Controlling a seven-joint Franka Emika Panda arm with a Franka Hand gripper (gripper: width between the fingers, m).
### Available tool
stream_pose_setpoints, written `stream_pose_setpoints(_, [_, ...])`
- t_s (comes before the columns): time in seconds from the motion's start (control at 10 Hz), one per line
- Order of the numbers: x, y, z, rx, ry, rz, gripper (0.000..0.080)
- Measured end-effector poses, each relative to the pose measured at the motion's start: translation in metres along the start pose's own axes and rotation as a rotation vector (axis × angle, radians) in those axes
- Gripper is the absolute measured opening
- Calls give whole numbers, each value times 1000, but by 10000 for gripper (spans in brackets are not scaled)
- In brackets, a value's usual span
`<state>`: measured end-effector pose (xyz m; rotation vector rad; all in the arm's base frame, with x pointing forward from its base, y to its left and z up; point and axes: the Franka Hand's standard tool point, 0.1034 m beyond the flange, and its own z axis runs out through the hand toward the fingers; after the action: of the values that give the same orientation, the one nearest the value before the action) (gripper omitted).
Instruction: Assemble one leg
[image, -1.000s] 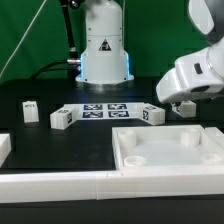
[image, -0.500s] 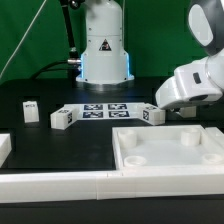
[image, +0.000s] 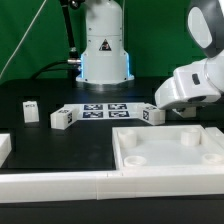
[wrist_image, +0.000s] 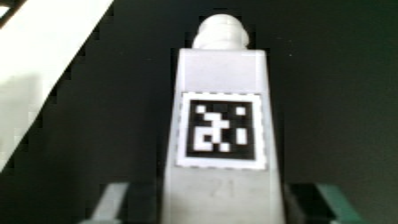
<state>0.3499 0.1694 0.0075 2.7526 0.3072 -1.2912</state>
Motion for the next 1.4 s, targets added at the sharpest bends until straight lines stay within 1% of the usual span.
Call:
stream_pose_setpoints(0.6, [0, 0, 0, 0, 0, -1, 289])
stream_pose_setpoints(0.7, [-1, 0, -3, -1, 6, 0, 291])
stream_pose_setpoints(0.8, [-11, 3, -17, 9, -3, -7, 291])
stream_pose_setpoints(0.9, [-23, 7, -38, 29, 18, 4, 291])
stream_pose_setpoints(1.0, [-32, 11, -52, 46, 44, 18, 291])
stream_pose_setpoints(1.2, [-42, 14, -61, 35, 91, 11, 291])
stream_pose_setpoints(1.3, [-43, 14, -58, 34, 86, 10, 291])
stream_pose_setpoints(1.4, [-37, 13, -59, 38, 117, 10, 291])
